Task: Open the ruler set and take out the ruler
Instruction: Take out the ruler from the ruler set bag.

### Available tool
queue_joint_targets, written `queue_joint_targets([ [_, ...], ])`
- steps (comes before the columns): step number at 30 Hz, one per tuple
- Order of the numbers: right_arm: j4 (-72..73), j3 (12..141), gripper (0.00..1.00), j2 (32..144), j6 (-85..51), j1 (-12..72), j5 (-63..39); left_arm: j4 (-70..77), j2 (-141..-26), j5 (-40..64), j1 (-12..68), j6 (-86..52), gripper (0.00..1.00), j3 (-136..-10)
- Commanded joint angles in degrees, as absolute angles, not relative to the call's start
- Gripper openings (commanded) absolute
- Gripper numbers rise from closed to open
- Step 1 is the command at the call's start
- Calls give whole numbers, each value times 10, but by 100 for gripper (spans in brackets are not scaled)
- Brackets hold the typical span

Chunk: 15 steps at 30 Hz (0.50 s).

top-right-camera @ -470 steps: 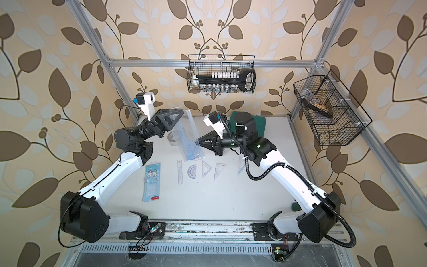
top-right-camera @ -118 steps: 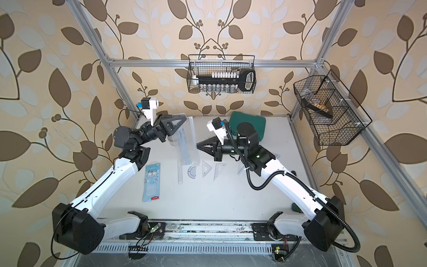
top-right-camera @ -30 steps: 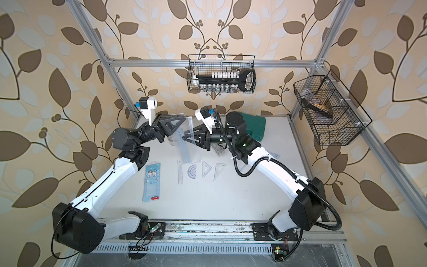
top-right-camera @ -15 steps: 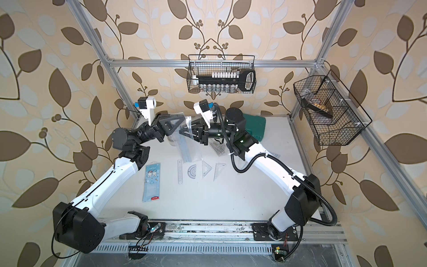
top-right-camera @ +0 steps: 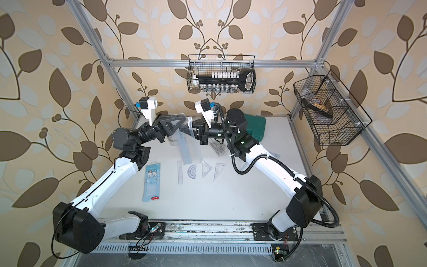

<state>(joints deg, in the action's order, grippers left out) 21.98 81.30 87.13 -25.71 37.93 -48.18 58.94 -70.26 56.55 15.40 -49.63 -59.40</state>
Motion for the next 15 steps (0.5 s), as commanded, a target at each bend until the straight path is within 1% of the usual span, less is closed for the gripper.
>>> queue_joint_targets([
  [1, 225, 802, 0, 851, -247, 377, -459, 607, -681, 576, 156, -494, 0, -612],
  [7, 220, 791, 0, 847, -248, 376, -460, 595, -679, 574, 156, -477, 1, -615],
  [11, 212, 790, 0, 846, -243, 377, -461, 580, -676, 571, 156, -470, 8, -616],
  [15, 206, 789, 0, 846, -240, 376, -461, 567, -673, 570, 156, -464, 12, -616],
])
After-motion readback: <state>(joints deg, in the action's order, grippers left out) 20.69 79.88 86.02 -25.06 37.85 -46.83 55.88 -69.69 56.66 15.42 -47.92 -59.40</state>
